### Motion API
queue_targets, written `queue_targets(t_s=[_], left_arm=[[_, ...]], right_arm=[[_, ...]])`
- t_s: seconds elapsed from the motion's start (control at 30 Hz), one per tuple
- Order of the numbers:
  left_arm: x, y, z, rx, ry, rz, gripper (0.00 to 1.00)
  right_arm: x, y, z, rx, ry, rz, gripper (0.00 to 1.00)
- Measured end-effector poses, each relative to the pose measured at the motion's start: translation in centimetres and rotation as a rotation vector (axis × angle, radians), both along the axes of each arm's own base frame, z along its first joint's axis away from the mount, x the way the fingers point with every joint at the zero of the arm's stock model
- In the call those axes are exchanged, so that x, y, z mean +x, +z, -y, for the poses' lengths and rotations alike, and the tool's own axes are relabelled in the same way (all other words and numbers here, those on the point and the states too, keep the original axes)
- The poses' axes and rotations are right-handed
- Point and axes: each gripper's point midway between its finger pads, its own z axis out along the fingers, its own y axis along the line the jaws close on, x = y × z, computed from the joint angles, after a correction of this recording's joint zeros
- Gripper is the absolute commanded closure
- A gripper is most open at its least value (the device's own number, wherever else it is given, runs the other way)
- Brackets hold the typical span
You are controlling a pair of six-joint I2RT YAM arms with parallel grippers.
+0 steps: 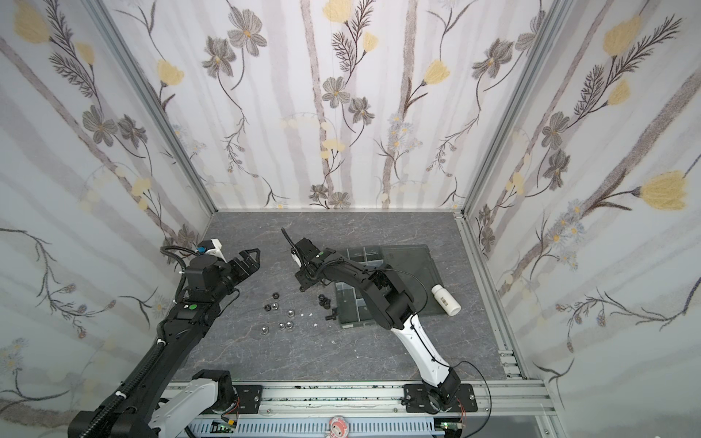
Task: Sort the screws and nuts into containers
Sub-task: Rotate the screw on the center of the table, then pick up the screw from the center of the table.
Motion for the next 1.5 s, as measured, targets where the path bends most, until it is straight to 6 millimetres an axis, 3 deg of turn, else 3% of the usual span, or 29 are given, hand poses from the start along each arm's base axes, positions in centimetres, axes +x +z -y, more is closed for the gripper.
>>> queue_targets(t_s=[0.3, 0.53, 1.07, 1.2, 1.5], left_arm=[[0.0, 0.0, 0.0, 0.000, 0.001, 0.001, 0.00], [-0.1, 0.1, 0.0, -0.001, 0.001, 0.003, 0.00], [-0.2, 0.3, 0.0, -0.001, 0.001, 0.015, 0.00], [-0.2, 0.3, 0.0, -0.001, 0.001, 0.015, 0.00], [-0.3, 0.5, -0.1, -0.002, 0.001, 0.020, 0.00]], right_arm=[[1.2, 0.2, 0.3, 0.006, -0.019, 0.011, 0.50], [3.4, 0.3, 2.4, -0.009, -0.077, 0.028, 0.51], [2.7, -0.4, 2.4, -0.028, -0.068, 0.012, 0.51], [2.8, -0.4, 2.5, -0.032, -0.065, 0.016, 0.55], [3.2, -0.4, 2.7, -0.031, -0.073, 0.020, 0.80]])
